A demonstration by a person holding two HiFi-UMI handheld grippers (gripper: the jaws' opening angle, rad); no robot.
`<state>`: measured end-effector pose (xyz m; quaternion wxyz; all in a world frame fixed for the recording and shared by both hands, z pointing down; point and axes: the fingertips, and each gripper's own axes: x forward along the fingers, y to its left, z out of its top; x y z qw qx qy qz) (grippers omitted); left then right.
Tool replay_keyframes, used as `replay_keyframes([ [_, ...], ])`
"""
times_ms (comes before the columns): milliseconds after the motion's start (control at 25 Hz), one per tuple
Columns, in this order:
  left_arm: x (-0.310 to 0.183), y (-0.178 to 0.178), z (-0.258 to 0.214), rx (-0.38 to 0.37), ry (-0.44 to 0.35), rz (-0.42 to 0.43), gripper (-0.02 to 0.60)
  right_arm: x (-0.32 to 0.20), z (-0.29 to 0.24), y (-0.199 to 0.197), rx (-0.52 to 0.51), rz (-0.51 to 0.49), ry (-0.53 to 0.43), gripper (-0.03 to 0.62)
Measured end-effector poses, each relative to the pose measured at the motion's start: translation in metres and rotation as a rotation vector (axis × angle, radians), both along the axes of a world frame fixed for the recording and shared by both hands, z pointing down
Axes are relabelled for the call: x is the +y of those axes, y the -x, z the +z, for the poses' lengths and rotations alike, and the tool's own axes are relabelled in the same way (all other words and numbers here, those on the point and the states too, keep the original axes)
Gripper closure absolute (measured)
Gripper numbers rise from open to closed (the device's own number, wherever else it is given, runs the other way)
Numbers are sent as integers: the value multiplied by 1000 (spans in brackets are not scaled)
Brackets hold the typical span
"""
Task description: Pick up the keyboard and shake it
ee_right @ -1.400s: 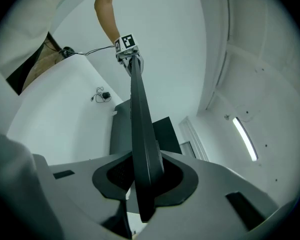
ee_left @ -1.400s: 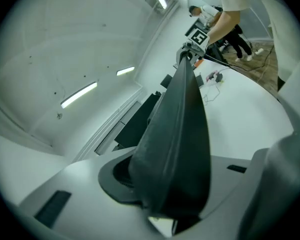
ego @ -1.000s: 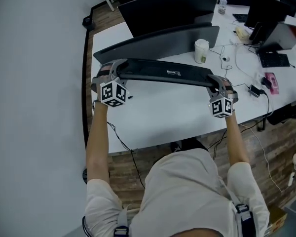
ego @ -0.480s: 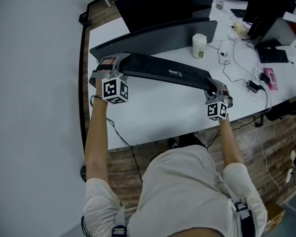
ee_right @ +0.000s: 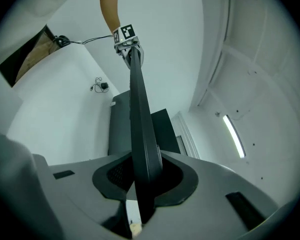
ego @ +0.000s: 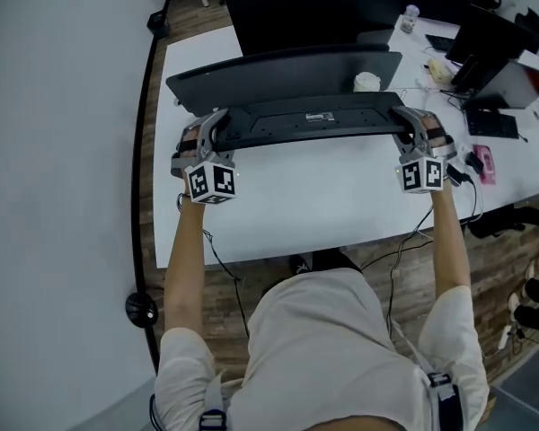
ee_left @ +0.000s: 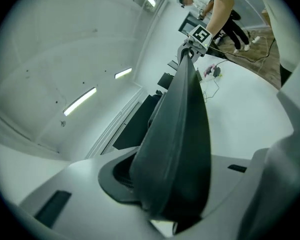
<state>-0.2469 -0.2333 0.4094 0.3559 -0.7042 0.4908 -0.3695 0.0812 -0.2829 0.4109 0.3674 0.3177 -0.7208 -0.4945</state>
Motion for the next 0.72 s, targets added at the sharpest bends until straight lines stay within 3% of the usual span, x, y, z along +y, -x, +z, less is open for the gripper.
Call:
replay_keyframes([
  [280,28,28,43,226,-6,-69,434,3,-54,40,221,-143,-92,477],
  [720,77,44,91,420,-55,-193,436,16,-73,94,432,-260,-156,476],
])
